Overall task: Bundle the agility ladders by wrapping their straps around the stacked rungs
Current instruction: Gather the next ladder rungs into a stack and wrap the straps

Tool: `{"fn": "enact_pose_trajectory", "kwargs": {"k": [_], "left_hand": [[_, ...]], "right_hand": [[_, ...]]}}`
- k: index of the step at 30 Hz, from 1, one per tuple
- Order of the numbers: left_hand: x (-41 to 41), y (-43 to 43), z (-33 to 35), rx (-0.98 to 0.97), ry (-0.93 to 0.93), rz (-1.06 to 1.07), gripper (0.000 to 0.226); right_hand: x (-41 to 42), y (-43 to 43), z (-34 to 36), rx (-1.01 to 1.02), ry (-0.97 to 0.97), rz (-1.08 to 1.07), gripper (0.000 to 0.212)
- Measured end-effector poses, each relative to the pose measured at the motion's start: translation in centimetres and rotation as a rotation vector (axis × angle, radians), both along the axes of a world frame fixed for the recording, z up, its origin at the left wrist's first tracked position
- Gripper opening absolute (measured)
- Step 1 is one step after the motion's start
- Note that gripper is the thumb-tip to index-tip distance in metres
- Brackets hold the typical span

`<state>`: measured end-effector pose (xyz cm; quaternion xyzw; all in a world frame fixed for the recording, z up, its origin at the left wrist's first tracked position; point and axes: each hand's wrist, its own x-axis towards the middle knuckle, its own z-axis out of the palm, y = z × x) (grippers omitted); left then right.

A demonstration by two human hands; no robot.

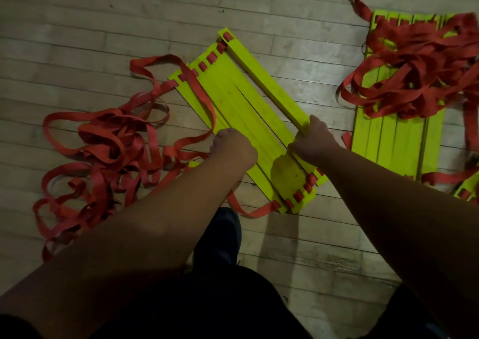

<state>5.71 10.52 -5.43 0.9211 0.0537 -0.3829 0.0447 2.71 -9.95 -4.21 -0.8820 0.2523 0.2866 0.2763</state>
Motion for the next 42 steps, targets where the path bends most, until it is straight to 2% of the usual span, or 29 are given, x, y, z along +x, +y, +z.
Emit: {"fn": "enact_pose_trajectory", "kwargs": {"k": [1,3,6,8,12,14,15,18,21,24,27,30,33,36,40,42], "left_hand": [[0.3,-0.3,-0.2,-0.054,0.036,0.108,0.086],[0.9,-0.7,-0.4,-0.140,0.049,0.284,0.078],[2.2,-0.6,0.5,-0.319,0.004,0.552,0.050],[2.3,0.2,0.3,-0.429,-0.033,0.745,0.045],[0.9,1.4,-0.1,-0.511,-0.027,0.989,0.080],[0.2,1.8,-1.0,-0.539,0.002,1.015,0.080],[-0.2,1.9,-1.7,-0.560,0.063,1.029,0.076],[-1.4,1.2,-2.7,-0.620,0.239,1.032,0.086],[-2.0,0.2,-2.7,-0.586,0.251,0.956,0.077],[-2.2,0.1,-2.8,-0.649,0.229,0.944,0.082],[-2.8,-0.5,-1.9,-0.693,0.214,0.927,0.092],[-3.2,-1.5,-2.2,-0.733,0.251,0.968,0.100],[-3.1,-1.2,-6.7,-0.815,0.326,1.050,0.102],[-3.1,-1.6,-3.3,-0.885,0.440,1.050,0.088],[-3.1,-2.9,2.2,-0.926,0.461,1.030,0.030],[-3.1,-3.4,3.2,-0.971,0.483,1.035,0.019]], "right_hand": [[0.0,0.1,0.0,-0.020,0.018,0.006,0.101],[0.1,0.0,0.0,-0.062,0.043,0.036,0.109],[0.0,-0.3,-0.1,-0.115,0.035,0.090,0.098],[-0.3,0.2,0.2,-0.102,0.028,0.079,0.094],[-1.1,1.3,-0.2,-0.111,0.058,0.050,0.091],[-1.3,1.4,0.1,-0.026,0.140,-0.048,0.092],[-1.6,1.4,0.1,0.042,0.176,-0.092,0.086],[-2.9,1.8,0.0,0.156,0.252,-0.087,0.047],[-4.6,2.5,-0.3,0.130,0.233,-0.090,0.033],[-5.6,2.6,-0.2,0.216,0.195,-0.246,0.032],[-5.6,2.9,0.5,0.354,0.220,-0.382,0.018],[-5.3,3.4,1.3,0.513,0.217,-0.576,0.022],[-5.4,3.8,2.1,0.592,0.223,-0.579,0.027],[-5.9,3.3,1.8,0.642,0.229,-0.607,0.035],[-6.8,2.6,2.1,0.745,0.245,-0.676,0.050],[-7.3,2.2,3.2,0.814,0.252,-0.675,0.049]]}}
